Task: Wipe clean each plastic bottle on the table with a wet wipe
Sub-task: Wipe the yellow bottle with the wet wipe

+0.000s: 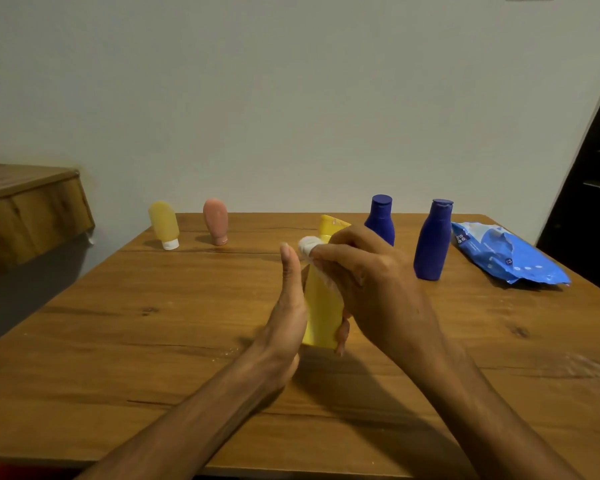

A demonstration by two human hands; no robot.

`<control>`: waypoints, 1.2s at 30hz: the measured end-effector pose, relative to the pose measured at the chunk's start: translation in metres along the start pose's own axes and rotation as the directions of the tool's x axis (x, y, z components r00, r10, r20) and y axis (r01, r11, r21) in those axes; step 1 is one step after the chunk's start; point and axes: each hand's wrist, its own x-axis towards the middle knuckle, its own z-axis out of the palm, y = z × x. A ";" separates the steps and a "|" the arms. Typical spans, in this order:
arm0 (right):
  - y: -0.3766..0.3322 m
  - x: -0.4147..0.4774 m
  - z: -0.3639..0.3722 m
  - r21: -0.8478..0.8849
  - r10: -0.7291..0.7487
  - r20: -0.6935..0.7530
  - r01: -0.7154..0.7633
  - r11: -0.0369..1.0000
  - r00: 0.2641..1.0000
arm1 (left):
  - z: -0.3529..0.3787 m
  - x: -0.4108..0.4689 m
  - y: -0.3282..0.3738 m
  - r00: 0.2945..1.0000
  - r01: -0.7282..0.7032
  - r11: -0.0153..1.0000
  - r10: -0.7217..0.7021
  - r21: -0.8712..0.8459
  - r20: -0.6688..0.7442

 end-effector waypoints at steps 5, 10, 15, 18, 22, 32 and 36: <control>-0.008 0.002 -0.010 0.065 -0.002 0.222 -0.013 0.998 0.975 | -0.010 0.006 0.006 0.997 0.038 0.989 -0.047 -0.143 -0.058; 0.000 0.008 -0.021 0.076 0.106 0.219 -0.126 0.989 0.970 | -0.012 0.009 0.007 0.997 0.072 0.939 -0.069 -0.337 0.022; 0.008 0.011 -0.035 0.162 0.236 0.109 -0.252 0.954 0.966 | -0.012 0.007 0.017 0.997 0.076 0.921 -0.063 -0.381 0.048; 0.010 0.011 -0.035 0.196 0.293 0.119 -0.312 0.930 0.949 | -0.014 0.008 0.018 0.994 0.082 0.923 -0.102 -0.377 -0.033; 0.010 0.011 -0.032 0.231 0.353 0.182 -0.388 0.892 0.918 | -0.016 0.009 0.016 0.985 0.078 0.924 -0.129 -0.375 -0.112; 0.007 0.009 -0.020 0.355 0.395 0.234 -0.456 0.816 0.888 | -0.020 0.010 0.015 0.996 0.077 0.927 -0.087 -0.368 -0.010; 0.005 0.008 -0.018 0.378 0.402 0.241 -0.467 0.799 0.883 | -0.018 0.009 0.014 0.997 0.054 0.948 -0.066 -0.313 -0.027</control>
